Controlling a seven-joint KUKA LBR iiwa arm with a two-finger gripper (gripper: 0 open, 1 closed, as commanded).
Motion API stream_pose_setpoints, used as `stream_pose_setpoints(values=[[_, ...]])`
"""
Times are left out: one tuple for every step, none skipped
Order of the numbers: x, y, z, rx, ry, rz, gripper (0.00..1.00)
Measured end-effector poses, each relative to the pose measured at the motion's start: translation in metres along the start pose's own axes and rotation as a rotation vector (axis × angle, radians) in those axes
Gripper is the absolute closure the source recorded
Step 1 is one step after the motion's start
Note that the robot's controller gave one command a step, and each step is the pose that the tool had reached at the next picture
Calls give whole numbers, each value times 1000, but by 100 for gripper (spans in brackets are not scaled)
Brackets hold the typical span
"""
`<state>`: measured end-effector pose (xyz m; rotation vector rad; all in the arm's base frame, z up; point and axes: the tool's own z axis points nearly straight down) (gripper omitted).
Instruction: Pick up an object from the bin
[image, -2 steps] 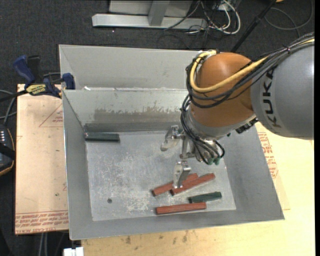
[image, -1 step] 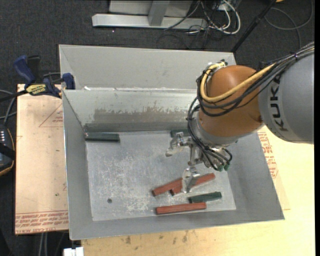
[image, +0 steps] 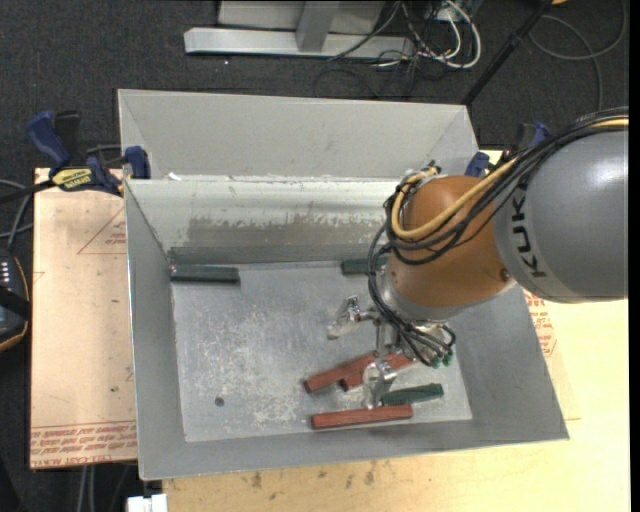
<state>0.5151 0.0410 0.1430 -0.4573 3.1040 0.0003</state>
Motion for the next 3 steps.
stream_pose_setpoints(values=[[-11, -18, 64, 2, -27, -53, 100], [-11, -18, 64, 2, -27, -53, 100], [-9, -6, -129, 1, -7, -47, 100]])
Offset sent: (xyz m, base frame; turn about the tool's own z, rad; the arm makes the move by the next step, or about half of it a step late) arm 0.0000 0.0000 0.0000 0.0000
